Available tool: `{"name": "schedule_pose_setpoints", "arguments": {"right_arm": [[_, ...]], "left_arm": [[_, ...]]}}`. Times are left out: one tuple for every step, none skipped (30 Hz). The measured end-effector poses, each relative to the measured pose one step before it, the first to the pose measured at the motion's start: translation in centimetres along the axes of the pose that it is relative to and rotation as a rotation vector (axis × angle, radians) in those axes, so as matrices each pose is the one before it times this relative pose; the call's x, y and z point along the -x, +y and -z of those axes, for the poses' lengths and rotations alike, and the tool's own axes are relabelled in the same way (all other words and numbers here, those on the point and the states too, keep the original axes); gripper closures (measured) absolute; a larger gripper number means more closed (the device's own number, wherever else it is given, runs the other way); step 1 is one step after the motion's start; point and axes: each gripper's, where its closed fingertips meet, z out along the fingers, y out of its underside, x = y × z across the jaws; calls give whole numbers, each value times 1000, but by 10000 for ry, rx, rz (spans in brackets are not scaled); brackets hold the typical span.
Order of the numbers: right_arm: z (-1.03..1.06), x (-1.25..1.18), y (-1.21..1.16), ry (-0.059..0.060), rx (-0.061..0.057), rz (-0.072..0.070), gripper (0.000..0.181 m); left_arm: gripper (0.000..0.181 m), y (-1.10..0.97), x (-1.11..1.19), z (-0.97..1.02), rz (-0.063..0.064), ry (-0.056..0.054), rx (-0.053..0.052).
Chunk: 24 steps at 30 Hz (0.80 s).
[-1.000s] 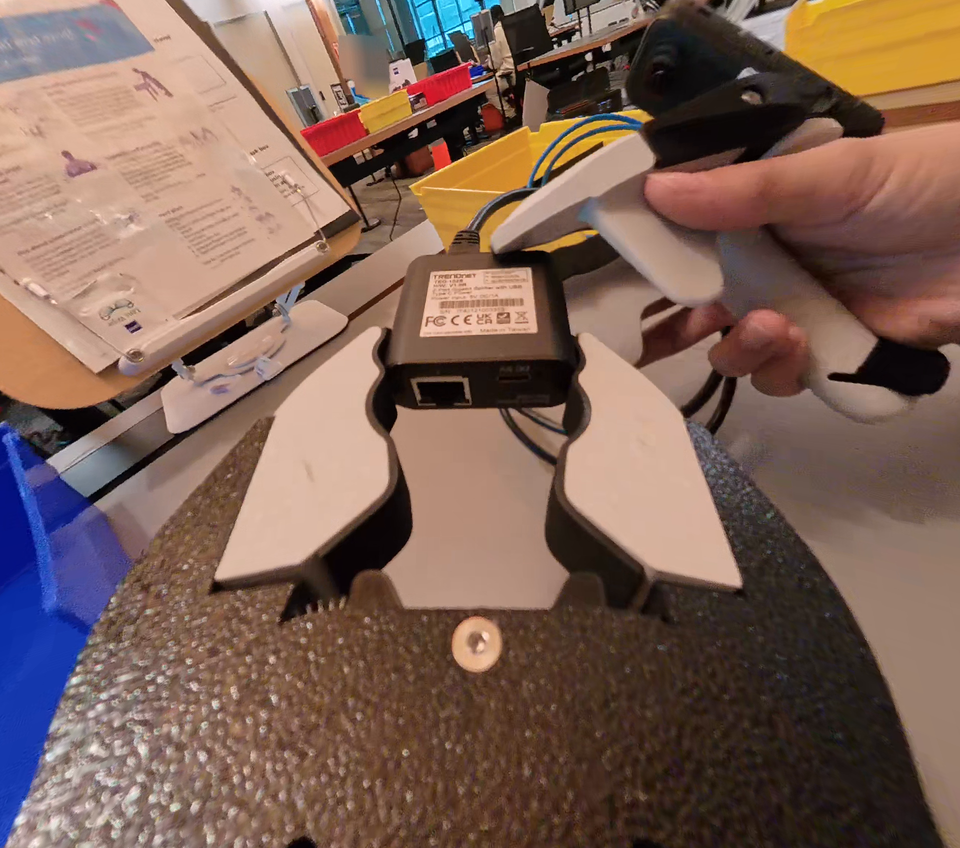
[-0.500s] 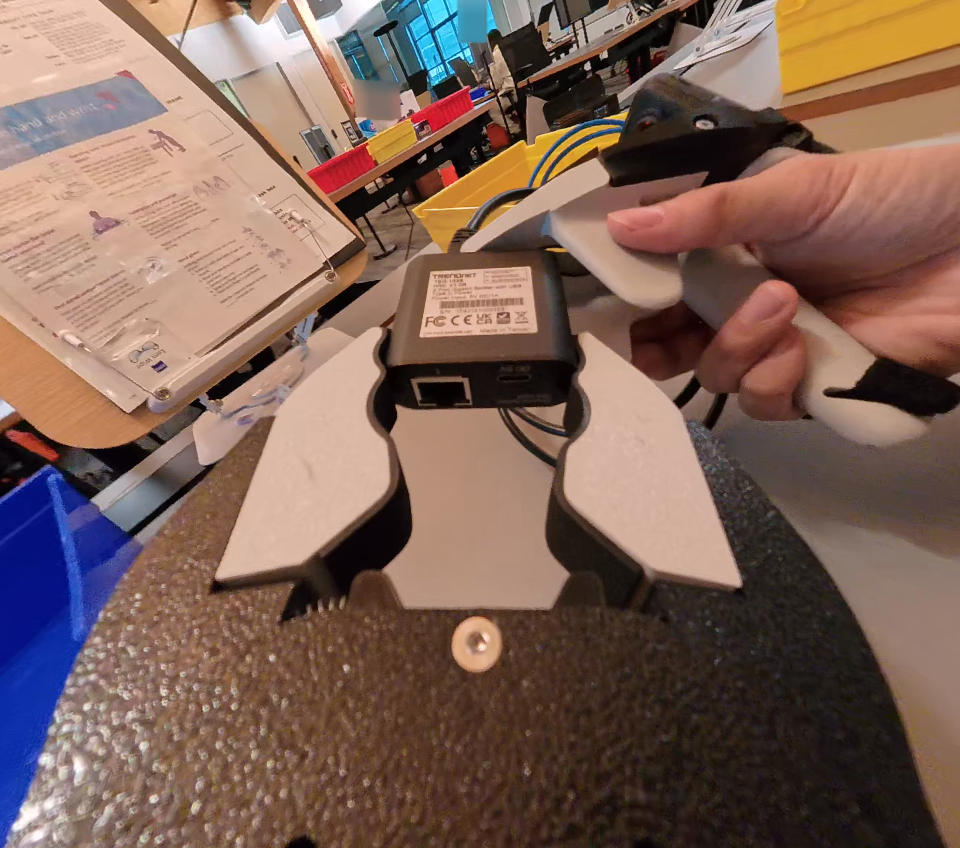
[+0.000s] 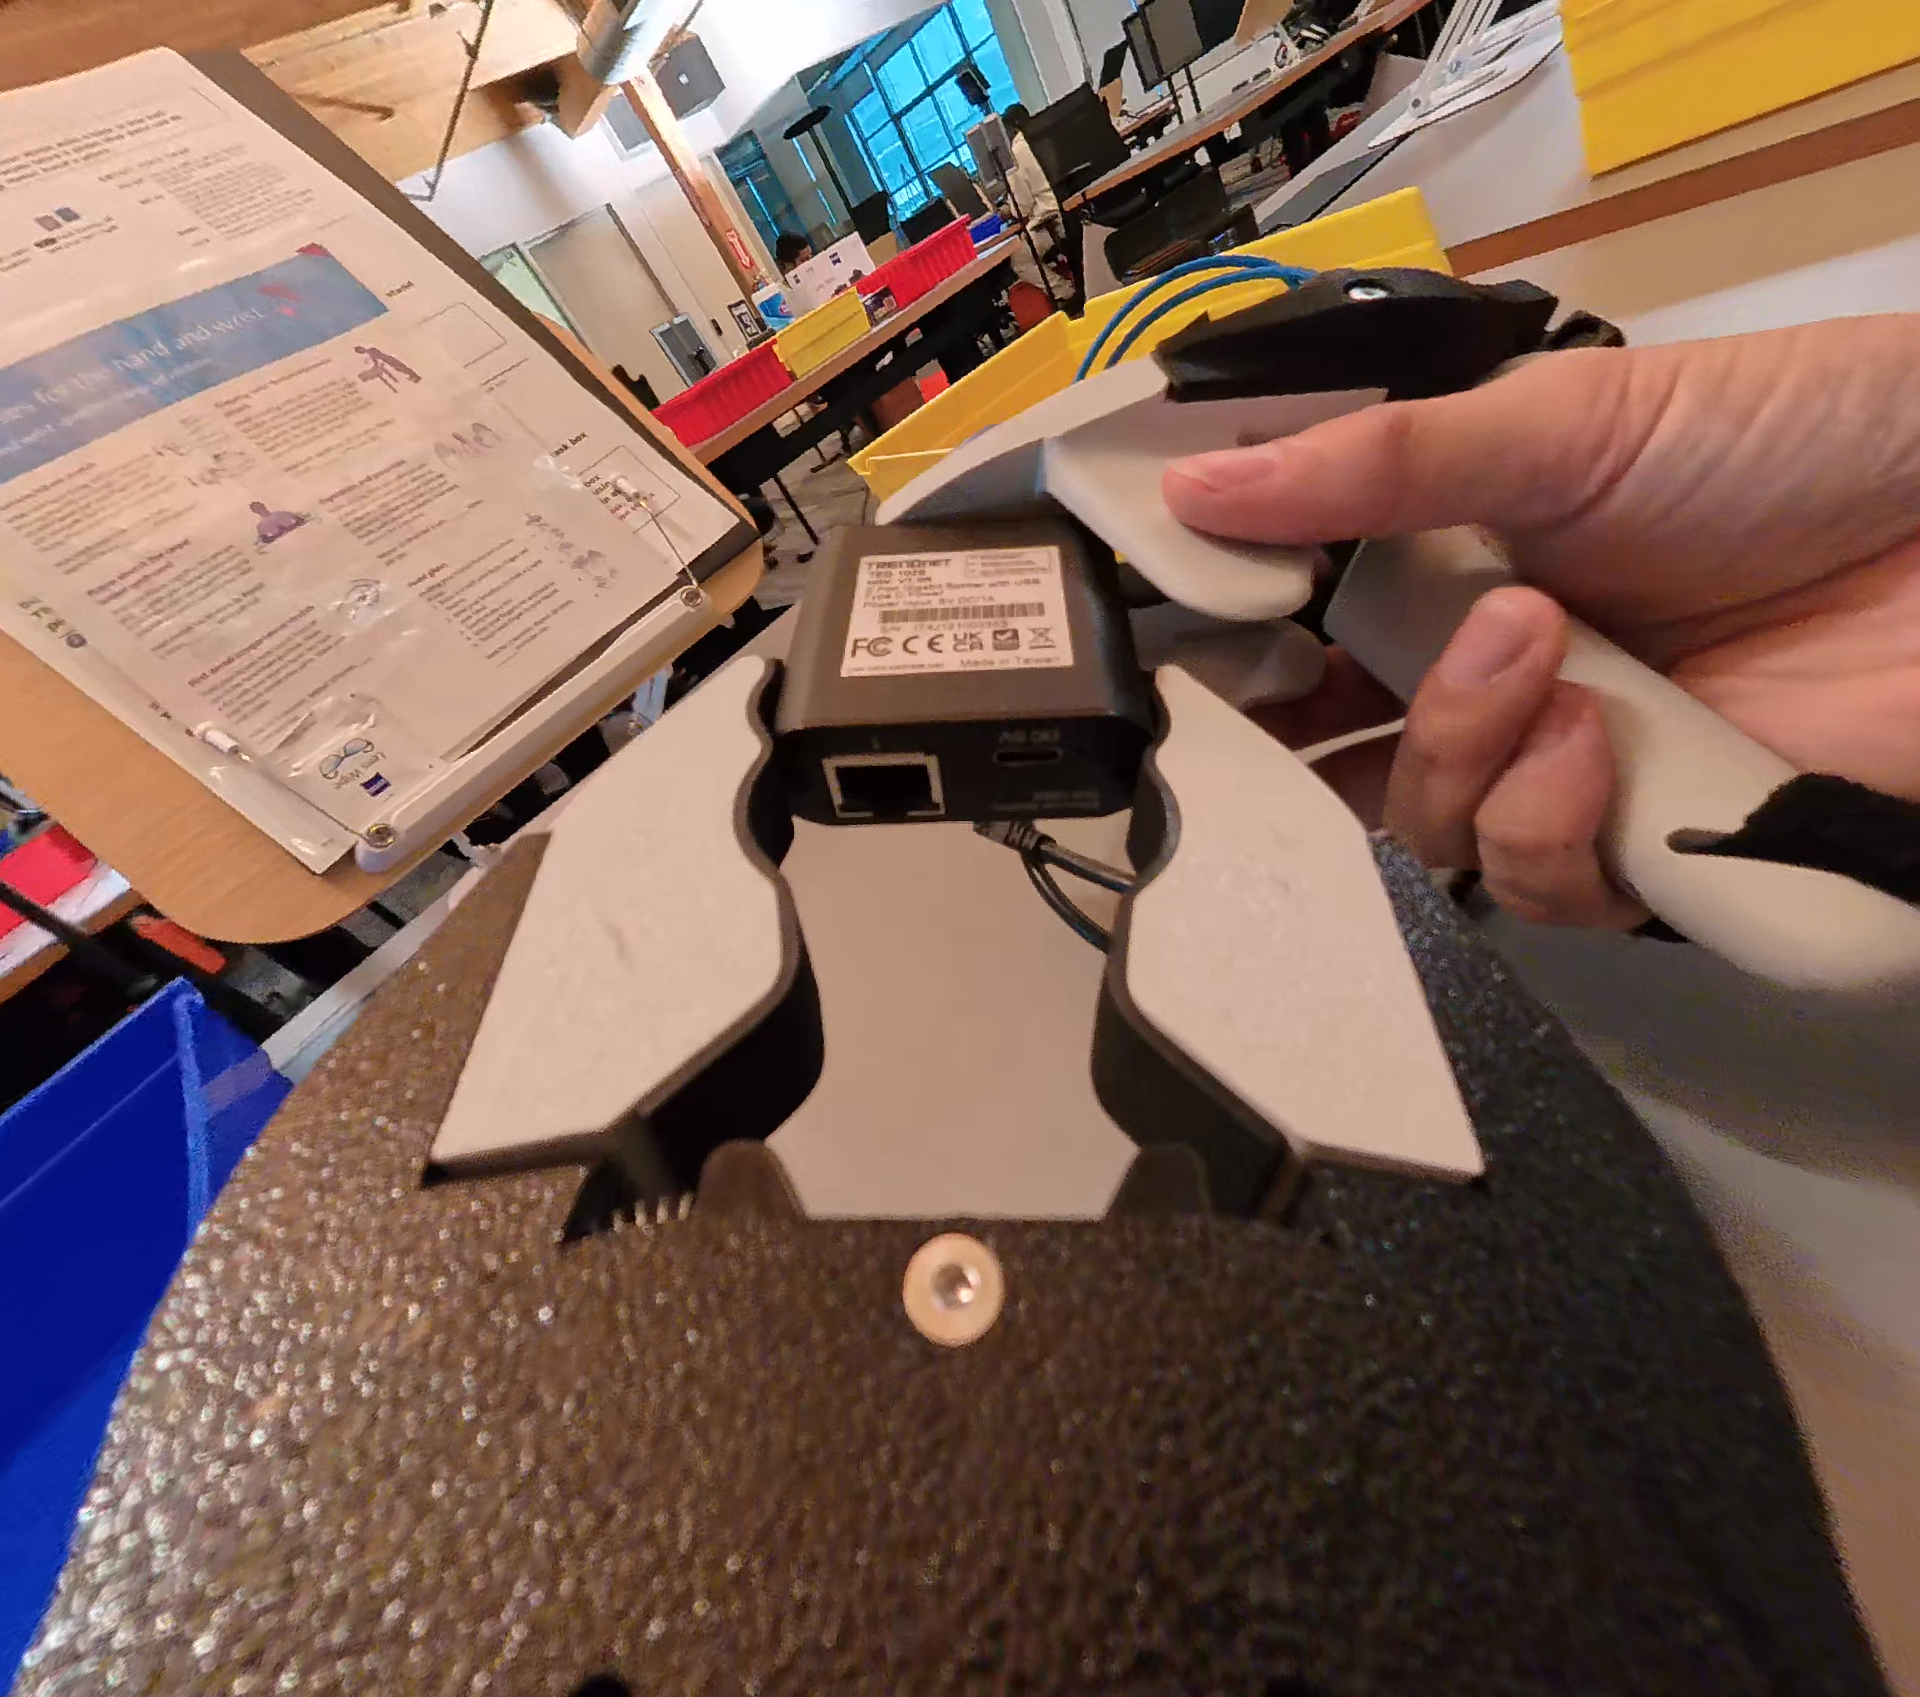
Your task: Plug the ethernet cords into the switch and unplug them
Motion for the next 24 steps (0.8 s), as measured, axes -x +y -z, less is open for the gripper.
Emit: {"name": "schedule_pose_setpoints", "arguments": {"right_arm": [[48, 89, -34, -45, 37, 215, 167], [41, -123, -67, 154, 84, 354, 167], [13, -81, -95, 110, 80, 84, 167], [-58, 49, -45, -67, 108, -331, 168], [-48, 15, -41, -61, 75, -417, 168], [36, -65, -89, 46, -77, -106, 168], [64, -37, -63, 70, -163, 119, 168], [13, 53, -9, 18, -126, 19, 167], [-39, 8, 21, 32, -64, -133, 167], [-18, -50, 23, 39, -10, -122, 167], [-15, 74, 37, -72, 6, 10, 168], [-41, 86, 42, -70, 39, 3, 167], [-50, 67, 28, -33, 30, -71, 167], [-2, 49, -17, -10, -9, -33, 167], [16, 71, -5, -46, -7, 33, 167], [14, -11, 13, 27, 4, 92, 167], [56, -60, -15, 92, 12, 149, 168], [13, -139, 16, 165, 74, 285, 168], [-12, -82, 19, 123, 80, 193, 168], [-6, -68, 0, 65, 51, -70, 168], [11, 20, -13, -45, 13, -170, 168], [35, 59, -12, -91, -16, -46, 168], [-28, 22, 41, -53, 40, 56, 167], [-47, -4, 10, 21, 40, -5, 167]], "left_arm": [[118, 115, 6, -72, -221, -145, 88], [118, 236, 20, -125, -255, -163, 221], [118, 69, 23, -97, -101, -146, 90], [118, -122, 50, -12, 66, -147, -61], [118, -85, 19, -40, 37, -133, -9], [118, -18, -24, -71, -91, -93, 70], [118, -45, -5, -27, -168, -100, 37], [118, -67, 29, 23, -108, -109, -15], [118, 30, 50, 7, 32, -58, 6], [118, 32, 83, 4, 129, -9, -8], [118, -74, 54, 26, 181, 54, -73], [118, -69, 111, 28, 178, -31, -50], [118, -28, 53, 9, 97, -32, -29], [118, -58, 12, 2, 78, 18, -37], [118, -46, -7, 11, 58, 21, -33], [118, 22, -28, -9, 21, 7, 18], [118, 102, -40, -30, -13, 10, 47], [118, 99, -10, -24, -7, -37, 31], [118, 64, -1, 4, 6, -70, 6], [118, 7, 4, -8, 0, -63, -7], [118, -27, -22, -15, 3, -11, -7], [118, -59, -3, 11, 2, 29, -16], [118, -66, 25, 30, 2, -24, -21], [118, 7, 31, 4, -6, -28, 9]]}}
